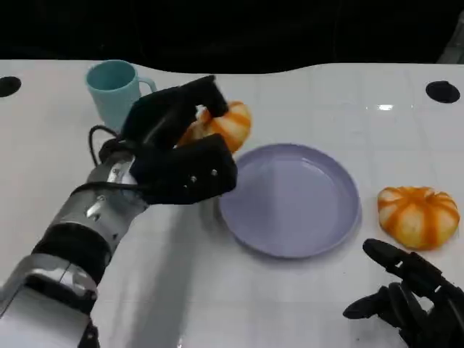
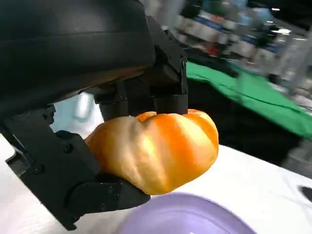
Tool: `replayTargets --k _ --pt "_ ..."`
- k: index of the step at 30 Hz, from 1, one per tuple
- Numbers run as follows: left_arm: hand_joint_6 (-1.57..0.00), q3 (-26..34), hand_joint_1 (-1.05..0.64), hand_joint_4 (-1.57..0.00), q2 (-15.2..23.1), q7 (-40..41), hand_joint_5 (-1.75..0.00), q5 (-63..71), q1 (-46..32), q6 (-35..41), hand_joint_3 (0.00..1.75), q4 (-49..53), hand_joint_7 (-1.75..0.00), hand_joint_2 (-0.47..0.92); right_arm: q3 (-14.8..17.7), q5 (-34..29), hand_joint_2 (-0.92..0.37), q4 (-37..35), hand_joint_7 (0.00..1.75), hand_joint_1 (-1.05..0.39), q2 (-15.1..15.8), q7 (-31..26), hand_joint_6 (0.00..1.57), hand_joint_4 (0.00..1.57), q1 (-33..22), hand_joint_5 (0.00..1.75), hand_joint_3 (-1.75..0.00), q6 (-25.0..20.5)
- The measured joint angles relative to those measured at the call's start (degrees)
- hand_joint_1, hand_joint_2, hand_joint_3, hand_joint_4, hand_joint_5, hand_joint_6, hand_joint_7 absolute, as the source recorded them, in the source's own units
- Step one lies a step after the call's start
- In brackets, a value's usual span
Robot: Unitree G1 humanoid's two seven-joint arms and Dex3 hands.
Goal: Grasp the bread from the table and place it into the plate.
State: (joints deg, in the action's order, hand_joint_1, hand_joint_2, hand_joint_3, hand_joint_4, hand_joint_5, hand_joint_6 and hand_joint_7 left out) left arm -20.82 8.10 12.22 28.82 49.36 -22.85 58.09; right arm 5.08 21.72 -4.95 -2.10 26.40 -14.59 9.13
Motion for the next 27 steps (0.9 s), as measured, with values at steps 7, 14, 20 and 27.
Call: replayTargets --k 7,14,20,27 --pt "-0.69 -3.8 -0.14 -0.88 -3.2 -2.6 -1.75 2.2 2.1 -3.3 1.2 0.6 -1.75 0.47 0.1 -0.1 -0.92 -0.7 0.25 -0.75 0.1 0.1 0.99 0.73 0.1 1.08 -0.32 0.0" --pt "-0.71 -6.7 -0.17 -0.91 -6.7 -3.2 -1.75 4.9 4.3 -4.2 1.17 4.6 -1.75 0.53 0.1 -0.1 -0.92 -0.8 0.25 -0.75 0.1 0.0 0.99 0.73 -0.1 1.08 -0.31 0.1" --pt "-0.71 -7.1 -0.17 -0.9 -7.7 -3.2 -1.75 6.3 5.1 -3.9 1.15 5.9 -1.75 0.55 0.1 -0.1 -0.92 -0.8 0.25 -0.75 0.1 0.0 0.99 0.73 -0.1 1.08 -0.31 0.1" --pt "-0.78 -9.4 -0.18 -0.74 -10.4 -3.0 -1.37 8.6 6.1 -2.3 0.56 10.9 -0.86 0.75 -0.1 -0.2 -0.92 -0.6 0.24 -0.75 0.1 0.0 0.99 0.73 -0.3 1.09 -0.32 0.2"
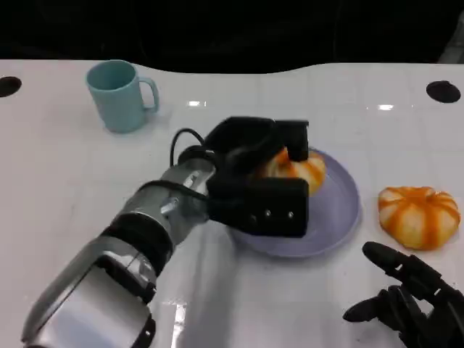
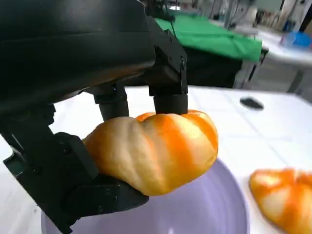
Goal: Grasp the bread from the table and place it into the plate.
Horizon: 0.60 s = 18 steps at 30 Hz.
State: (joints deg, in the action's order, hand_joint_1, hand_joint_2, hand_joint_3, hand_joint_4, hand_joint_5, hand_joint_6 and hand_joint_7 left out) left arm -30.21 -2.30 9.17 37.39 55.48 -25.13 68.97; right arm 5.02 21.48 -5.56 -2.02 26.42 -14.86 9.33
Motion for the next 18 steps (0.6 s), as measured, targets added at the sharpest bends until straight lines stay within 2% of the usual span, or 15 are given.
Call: replayTargets --k 1,2,3,6,8,9,11,14,15,18 --pt "-0.85 0.2 -0.18 -0.73 -0.3 -0.5 -1.27 -0.2 0.1 -0.1 0.4 0.4 -0.63 0.82 0.0 0.0 -0.92 0.0 0.24 -0.75 0.0 0.0 0.99 0.73 0.0 1.09 -0.32 0.0" --pt "-0.89 0.4 -0.18 -0.72 -0.5 -1.4 -1.21 -0.5 0.2 -0.1 0.31 0.6 -0.5 0.86 0.0 -0.1 -0.92 0.0 0.24 -0.75 0.0 -0.1 0.99 0.73 0.0 1.09 -0.32 0.0" --pt "-0.74 0.6 -0.22 -0.58 -0.5 -2.4 -0.84 -0.9 0.6 -0.2 0.19 1.0 -0.25 0.89 0.0 -0.1 -0.92 0.0 0.25 -0.75 0.0 -0.1 1.0 0.73 0.0 1.09 -0.32 0.1" --pt "-0.57 2.0 -0.36 -0.39 -0.5 -8.7 -0.43 -3.5 1.8 -0.2 0.08 1.5 -0.04 0.91 0.0 -0.1 -0.92 0.1 0.25 -0.75 0.0 -0.3 1.0 0.73 -0.1 1.09 -0.32 0.1" --pt "-0.53 2.4 -0.39 -0.36 -0.4 -11.6 -0.36 -4.2 2.0 -0.4 0.05 1.6 -0.01 0.91 -0.1 -0.1 -0.92 0.7 0.25 -0.75 0.0 -0.6 1.0 0.73 -0.3 1.09 -0.32 -0.2" --pt "-0.42 2.4 -0.51 -0.26 -0.4 -12.5 -0.3 -4.2 1.9 -0.4 0.09 1.6 0.0 0.92 -0.1 -0.1 -0.92 1.0 0.24 -0.75 0.0 -0.7 1.0 0.73 -0.4 1.09 -0.32 -0.2" --pt "-0.33 2.4 -0.61 -0.18 -0.2 -13.9 -0.24 -4.2 1.9 -0.4 0.16 1.7 0.0 0.92 -0.1 -0.1 -0.92 1.1 0.25 -0.75 0.0 -0.7 1.0 0.72 -0.4 1.09 -0.32 -0.2" --pt "-0.29 2.4 -0.65 -0.15 0.2 -15.0 -0.22 -4.1 1.9 -0.4 0.19 1.7 0.0 0.92 -0.2 0.0 -0.92 1.1 0.25 -0.75 0.0 -0.7 1.0 0.72 -0.4 1.09 -0.32 -0.2" --pt "-0.27 2.4 -0.74 -0.12 0.2 -15.2 -0.2 -4.1 1.9 -0.3 0.25 1.7 0.0 0.92 -0.2 0.0 -0.92 1.1 0.25 -0.75 0.0 -0.7 1.0 0.72 -0.4 1.09 -0.32 -0.2" --pt "-0.28 2.3 -0.82 -0.11 0.5 -17.6 -0.2 -4.1 2.3 0.3 0.29 1.7 -0.02 0.92 -0.2 -0.2 -0.92 1.1 0.25 -0.75 0.0 -0.7 1.0 0.73 -0.4 1.09 -0.32 -0.2"
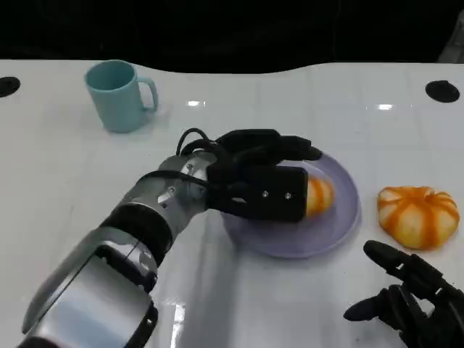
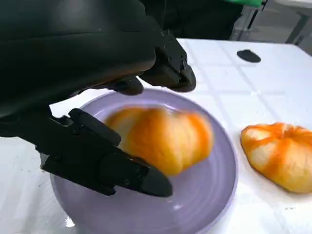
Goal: Grasp the bread from the table and place it into the plate.
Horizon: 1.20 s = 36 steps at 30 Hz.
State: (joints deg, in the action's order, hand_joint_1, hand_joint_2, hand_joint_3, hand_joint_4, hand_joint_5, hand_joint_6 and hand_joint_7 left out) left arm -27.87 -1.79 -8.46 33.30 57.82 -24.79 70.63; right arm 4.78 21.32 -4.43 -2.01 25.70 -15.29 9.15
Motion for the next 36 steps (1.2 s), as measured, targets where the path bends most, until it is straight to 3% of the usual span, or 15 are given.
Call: replayTargets --k 8,14,18,20,24,30,31,33,34,36 --pt "-0.32 2.2 -0.85 -0.17 3.3 -6.9 -0.25 -3.0 1.2 -0.4 0.37 -2.4 -0.03 0.92 0.0 0.0 -0.92 -0.1 0.24 -0.75 0.0 0.0 1.0 0.73 0.0 1.1 -0.32 0.0" --pt "-0.39 5.7 -0.75 -0.24 5.4 -12.7 -0.3 -8.7 0.5 -0.9 0.35 -6.8 -0.06 0.92 0.0 0.0 -0.92 -0.1 0.24 -0.76 0.1 0.0 0.99 0.73 0.0 1.09 -0.31 0.0" --pt "-0.54 13.0 -0.63 -0.47 5.7 -16.3 -0.46 -19.6 -7.0 -2.7 0.33 -14.4 -0.12 0.92 0.1 0.1 -0.92 -0.1 0.24 -0.75 0.1 0.0 0.99 0.72 0.1 1.09 -0.32 0.0" --pt "-0.57 16.5 -0.61 -0.52 5.6 -17.4 -0.49 -25.0 -11.7 -1.9 0.33 -18.4 -0.13 0.92 0.1 0.1 -0.92 -0.1 0.24 -0.75 0.2 0.0 0.99 0.72 0.1 1.09 -0.32 0.0" --pt "-0.74 21.1 -0.55 -0.64 5.1 -19.1 -0.75 -32.7 -18.2 1.4 0.38 -25.5 -0.17 0.92 0.1 0.2 -0.92 -0.1 0.23 -0.74 0.3 0.1 0.99 0.73 0.2 1.09 -0.32 0.0" --pt "-0.9 26.6 -0.57 -0.78 1.8 -21.5 -0.96 -46.8 -26.1 14.4 0.35 -39.6 -0.26 0.92 0.0 0.2 -0.92 -0.1 0.23 -0.75 0.4 0.2 1.0 0.72 0.2 1.09 -0.33 0.0" --pt "-0.89 28.1 -0.58 -0.75 0.8 -21.6 -1.16 -50.5 -27.8 18.0 0.38 -42.2 -0.42 0.92 0.0 0.2 -0.92 -0.1 0.23 -0.74 0.4 0.2 0.99 0.72 0.2 1.09 -0.32 0.0" --pt "-0.81 30.4 -0.58 -0.72 -0.7 -21.6 -1.29 -56.7 -31.2 24.5 0.4 -47.0 -0.64 0.92 0.1 0.2 -0.92 -0.2 0.23 -0.74 0.4 0.2 0.99 0.72 0.1 1.08 -0.32 0.1" --pt "-0.73 31.0 -0.6 -0.68 -1.0 -21.5 -1.51 -58.6 -32.7 27.0 0.46 -49.0 -0.92 0.92 0.1 0.3 -0.92 -0.2 0.23 -0.74 0.4 0.4 0.99 0.72 0.1 1.08 -0.32 0.1" --pt "-0.67 32.3 -0.61 -0.66 -1.7 -20.8 -1.64 -62.0 -35.8 31.6 0.5 -53.8 -1.09 0.92 0.1 0.3 -0.92 -0.3 0.23 -0.74 0.3 0.6 0.99 0.72 0.2 1.08 -0.32 0.1"
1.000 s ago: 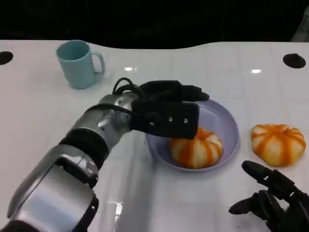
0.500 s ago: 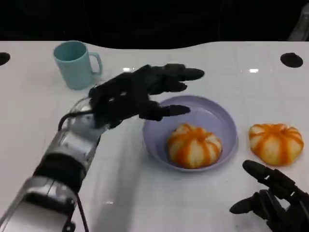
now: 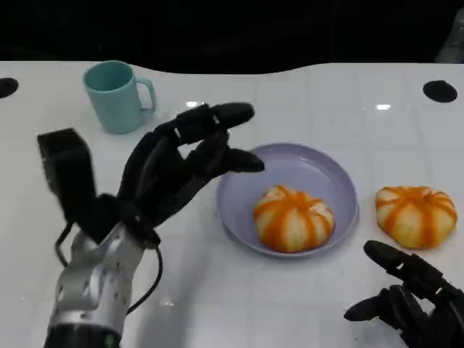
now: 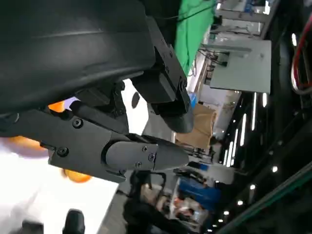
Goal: Grasp the bread from the table and place it into the plate.
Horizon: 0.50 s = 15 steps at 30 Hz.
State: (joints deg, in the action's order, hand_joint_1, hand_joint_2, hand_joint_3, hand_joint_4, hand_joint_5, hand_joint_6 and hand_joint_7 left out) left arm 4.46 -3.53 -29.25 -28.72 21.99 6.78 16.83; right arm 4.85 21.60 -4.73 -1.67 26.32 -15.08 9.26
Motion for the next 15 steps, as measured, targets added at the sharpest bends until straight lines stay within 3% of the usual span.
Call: replayTargets --k 3,4,7,15 --pt "-0.65 1.1 -0.61 -0.65 -0.7 1.4 -1.69 -3.1 -3.3 4.3 0.51 -5.2 -1.16 0.92 0.0 -0.1 -0.92 -0.1 0.23 -0.74 0.0 0.0 0.99 0.71 0.0 1.09 -0.32 0.0" --pt "-0.59 1.3 -0.59 -0.68 -0.7 1.8 -1.72 -3.4 -3.6 5.2 0.55 -5.8 -1.33 0.92 0.0 -0.1 -0.92 -0.1 0.23 -0.74 0.0 0.0 0.99 0.71 0.0 1.09 -0.32 0.0" --pt "-0.52 3.0 -0.58 -0.71 -1.0 3.6 -1.74 -7.5 -7.8 10.0 0.56 -12.3 -1.52 0.92 0.0 0.0 -0.92 -0.1 0.23 -0.74 -0.1 0.0 1.0 0.72 0.1 1.09 -0.31 0.0" --pt "-0.5 4.6 -0.54 -0.74 -0.6 7.3 -1.75 -10.7 -19.4 17.2 0.49 -23.1 -1.72 0.92 0.1 -0.1 -0.92 -0.3 0.23 -0.74 -0.2 0.1 1.0 0.72 0.1 1.08 -0.31 0.4"
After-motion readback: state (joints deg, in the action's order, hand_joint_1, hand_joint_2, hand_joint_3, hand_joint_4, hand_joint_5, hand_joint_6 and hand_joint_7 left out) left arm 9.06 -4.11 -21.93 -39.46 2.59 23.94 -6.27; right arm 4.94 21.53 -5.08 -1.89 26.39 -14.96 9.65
